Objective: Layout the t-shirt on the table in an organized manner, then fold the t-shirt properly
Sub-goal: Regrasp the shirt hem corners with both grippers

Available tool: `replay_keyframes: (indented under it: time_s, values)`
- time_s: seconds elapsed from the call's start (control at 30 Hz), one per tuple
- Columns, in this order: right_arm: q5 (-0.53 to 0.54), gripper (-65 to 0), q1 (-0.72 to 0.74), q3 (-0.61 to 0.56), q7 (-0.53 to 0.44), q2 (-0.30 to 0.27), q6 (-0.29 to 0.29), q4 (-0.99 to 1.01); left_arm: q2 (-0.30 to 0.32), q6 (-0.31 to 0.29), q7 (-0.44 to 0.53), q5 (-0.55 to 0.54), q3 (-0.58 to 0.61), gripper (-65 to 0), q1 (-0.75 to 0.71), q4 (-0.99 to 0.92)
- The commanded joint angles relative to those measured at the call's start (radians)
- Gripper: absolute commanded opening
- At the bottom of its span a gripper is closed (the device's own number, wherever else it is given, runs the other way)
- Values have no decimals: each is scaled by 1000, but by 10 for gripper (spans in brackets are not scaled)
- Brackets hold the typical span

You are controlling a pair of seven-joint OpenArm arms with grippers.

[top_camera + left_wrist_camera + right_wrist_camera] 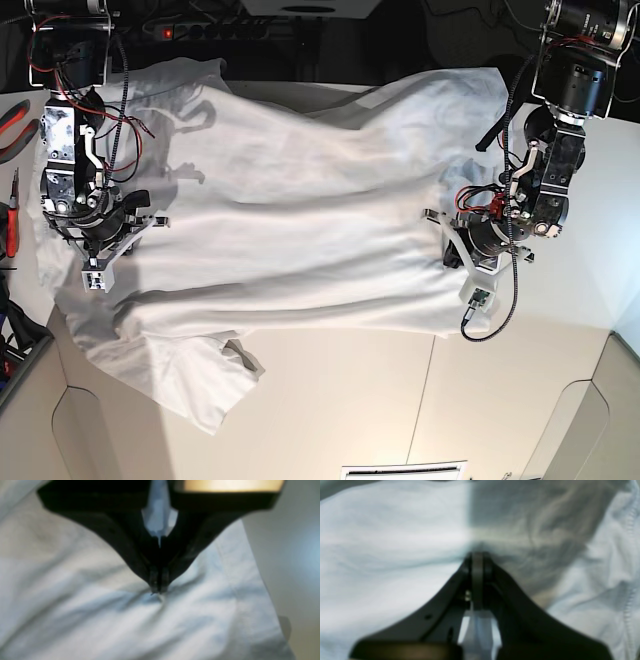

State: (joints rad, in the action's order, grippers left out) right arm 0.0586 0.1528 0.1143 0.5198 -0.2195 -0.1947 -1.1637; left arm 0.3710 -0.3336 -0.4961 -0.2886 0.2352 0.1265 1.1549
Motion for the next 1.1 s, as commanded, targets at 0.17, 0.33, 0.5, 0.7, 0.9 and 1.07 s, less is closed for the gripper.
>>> replay_keyframes:
  time_s: [0.17, 0.33, 0.5, 0.7, 0.9, 1.07]
  values:
    - [36, -650, 5, 2, -29, -10, 3, 10, -9, 13, 27, 73, -1, -650, 84, -200]
    - [36, -650, 13, 1, -83, -4, 3, 10, -8, 82, 89, 100, -1, -650, 171, -282]
    - [36, -650, 72, 1, -97, 45, 3, 11, -8, 87, 130, 107, -1, -650, 265, -320]
    - [35, -650, 198, -6, -126, 93, -19, 89, -17, 97, 134, 107, -1, -650, 335, -320]
    - [18, -650, 339, -25, -151, 109, -23, 254, -10, 139, 162, 107, -1, -650, 347, -320]
    - [19, -650, 370, -25, -241, 105, -23, 267, -7, 140, 217, 106, -1, -650, 348, -320]
